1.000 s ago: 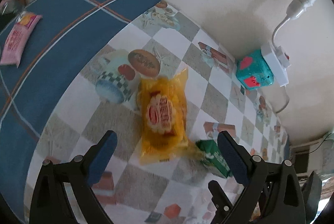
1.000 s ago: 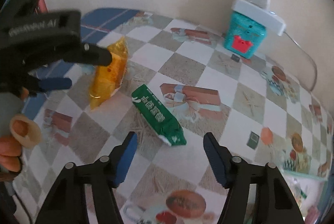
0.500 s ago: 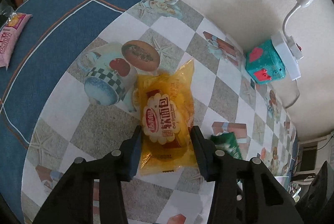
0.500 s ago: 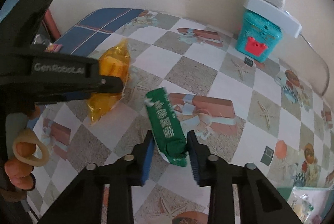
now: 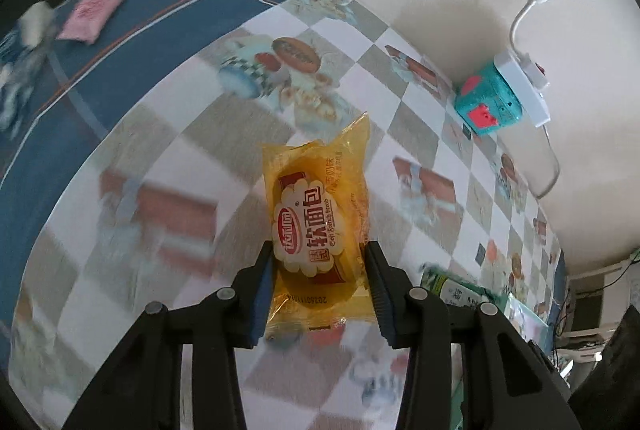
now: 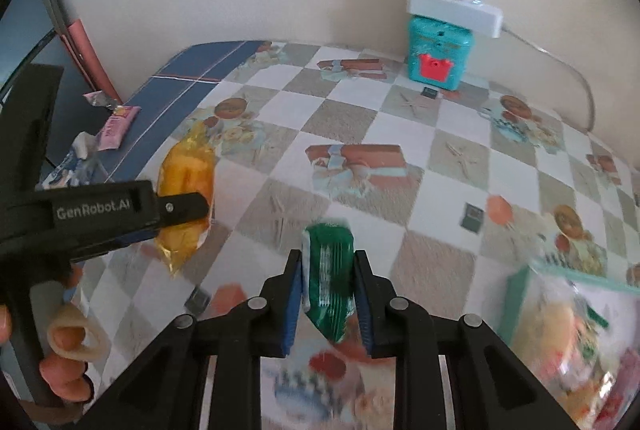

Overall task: Organize snacks
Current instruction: 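Carry the green pack and yellow bread bag over the tray with both grippers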

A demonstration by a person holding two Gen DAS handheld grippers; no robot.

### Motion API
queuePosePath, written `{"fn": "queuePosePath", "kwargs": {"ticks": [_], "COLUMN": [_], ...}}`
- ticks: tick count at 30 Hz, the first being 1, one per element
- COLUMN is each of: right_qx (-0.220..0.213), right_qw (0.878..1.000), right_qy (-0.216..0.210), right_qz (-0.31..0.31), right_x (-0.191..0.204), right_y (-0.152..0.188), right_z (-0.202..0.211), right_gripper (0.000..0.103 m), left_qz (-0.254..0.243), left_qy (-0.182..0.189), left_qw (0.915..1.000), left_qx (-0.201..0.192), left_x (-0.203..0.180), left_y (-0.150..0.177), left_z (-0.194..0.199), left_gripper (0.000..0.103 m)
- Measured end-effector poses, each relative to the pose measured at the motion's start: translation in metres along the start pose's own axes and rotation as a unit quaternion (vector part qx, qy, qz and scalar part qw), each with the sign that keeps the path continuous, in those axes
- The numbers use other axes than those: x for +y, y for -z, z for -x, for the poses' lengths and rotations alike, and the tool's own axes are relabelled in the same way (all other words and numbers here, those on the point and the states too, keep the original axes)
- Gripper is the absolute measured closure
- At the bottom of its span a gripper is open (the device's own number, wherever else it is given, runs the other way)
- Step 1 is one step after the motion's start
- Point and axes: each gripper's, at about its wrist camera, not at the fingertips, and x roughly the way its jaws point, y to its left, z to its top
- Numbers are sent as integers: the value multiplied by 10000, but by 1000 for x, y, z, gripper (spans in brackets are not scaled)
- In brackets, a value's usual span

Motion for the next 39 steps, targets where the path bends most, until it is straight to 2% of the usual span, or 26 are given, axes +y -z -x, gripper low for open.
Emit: {"fn": "queuePosePath", "kwargs": {"ticks": [7, 12, 20, 29, 39], "right_qx": [-441, -741, -1135, -1542, -1805], "right_qw": [9984, 9955, 9850, 9648, 9334], "right_qy": [-122, 5, 556, 1162, 1878], "right_qz": [-338, -588, -1171, -1785, -2470], "right_x": [-8, -15, -50, -111, -185], "right_y": [32, 57, 98, 118, 143], "right_z": [59, 96, 142, 176, 214], "right_gripper": [78, 78, 78, 77, 77], "left_qz": [216, 216, 29, -453, -1279], "left_qy": [-35, 40, 79, 312, 382], "left_qw": [9993, 9985, 9983, 9969, 9898], "left_qx": [-293, -498, -576, -565, -499], "left_x": [-11, -29, -66, -127, -180], "left_y": [37, 61, 99, 136, 175], "left_z": [43, 71, 86, 84, 78], "left_gripper": [58, 58, 58, 58, 58]}}
